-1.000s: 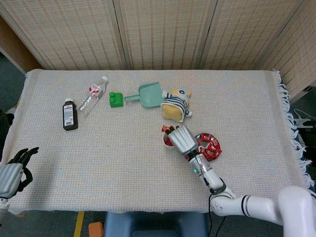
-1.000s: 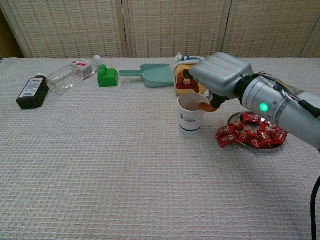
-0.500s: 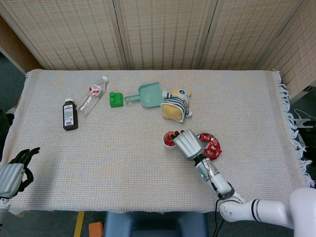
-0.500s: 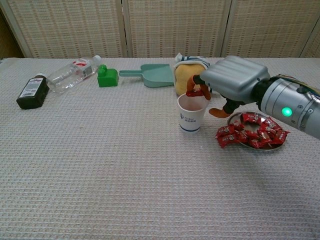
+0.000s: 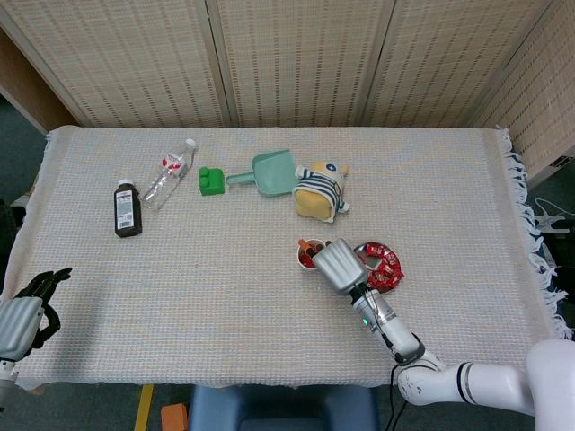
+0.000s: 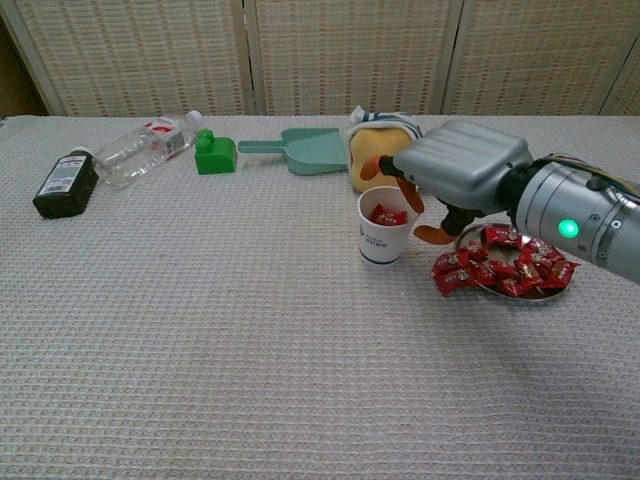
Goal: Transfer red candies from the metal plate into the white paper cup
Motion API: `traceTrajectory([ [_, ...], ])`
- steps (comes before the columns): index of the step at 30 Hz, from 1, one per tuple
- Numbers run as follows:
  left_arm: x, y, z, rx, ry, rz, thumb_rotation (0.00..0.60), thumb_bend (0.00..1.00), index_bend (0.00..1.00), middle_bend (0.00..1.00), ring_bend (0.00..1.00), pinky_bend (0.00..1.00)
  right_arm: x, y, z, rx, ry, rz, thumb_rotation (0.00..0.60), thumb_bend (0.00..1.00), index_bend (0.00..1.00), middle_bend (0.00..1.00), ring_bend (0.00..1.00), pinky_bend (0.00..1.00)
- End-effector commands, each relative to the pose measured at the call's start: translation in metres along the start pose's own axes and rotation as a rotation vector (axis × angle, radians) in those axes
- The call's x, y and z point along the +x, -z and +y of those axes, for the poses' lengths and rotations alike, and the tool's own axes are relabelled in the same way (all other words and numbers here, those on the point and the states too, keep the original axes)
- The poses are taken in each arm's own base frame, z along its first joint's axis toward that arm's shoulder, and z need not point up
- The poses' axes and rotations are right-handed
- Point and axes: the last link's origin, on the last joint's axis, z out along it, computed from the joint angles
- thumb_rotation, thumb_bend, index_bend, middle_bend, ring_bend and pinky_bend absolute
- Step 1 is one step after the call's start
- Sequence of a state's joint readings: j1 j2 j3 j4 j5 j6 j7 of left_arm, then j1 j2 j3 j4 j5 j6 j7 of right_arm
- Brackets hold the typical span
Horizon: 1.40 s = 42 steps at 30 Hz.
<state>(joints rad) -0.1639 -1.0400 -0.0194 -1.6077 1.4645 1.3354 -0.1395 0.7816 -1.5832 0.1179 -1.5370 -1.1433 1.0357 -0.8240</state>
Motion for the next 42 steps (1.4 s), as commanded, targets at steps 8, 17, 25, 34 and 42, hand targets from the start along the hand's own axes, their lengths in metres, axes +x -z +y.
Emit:
traceTrajectory([
  [8,-0.001,0.0,0.001,-0.001,-0.006,-0.003,0.6,1.0,0.09,0.17,0.1,0.29,0.003,0.014,0.019,-0.044,-0.038,0.028,0.6,0.27,0.14,0.29,0.56,0.93],
  [17,-0.003,0.0,0.003,-0.004,-0.014,-0.007,0.6,1.0,0.09,0.17,0.1,0.29,-0.02,0.05,0.051,-0.08,0.006,-0.109,0.6,0.18,0.2,0.55,0.57,0.94],
  [25,-0.005,-0.001,0.006,-0.013,-0.02,-0.015,0.6,1.0,0.09,0.18,0.1,0.29,-0.035,0.06,0.059,-0.078,0.048,-0.241,0.6,0.17,0.25,0.69,0.65,0.99],
  [34,-0.005,-0.001,0.005,-0.013,-0.017,-0.015,0.6,1.0,0.09,0.18,0.1,0.29,-0.05,0.059,0.058,-0.097,0.046,-0.302,0.6,0.17,0.26,0.73,0.69,1.0],
  [42,-0.004,-0.001,0.004,-0.012,-0.014,-0.014,0.6,1.0,0.09,0.18,0.1,0.29,-0.063,0.051,0.05,-0.092,0.021,-0.305,0.6,0.17,0.33,0.75,0.71,1.0],
])
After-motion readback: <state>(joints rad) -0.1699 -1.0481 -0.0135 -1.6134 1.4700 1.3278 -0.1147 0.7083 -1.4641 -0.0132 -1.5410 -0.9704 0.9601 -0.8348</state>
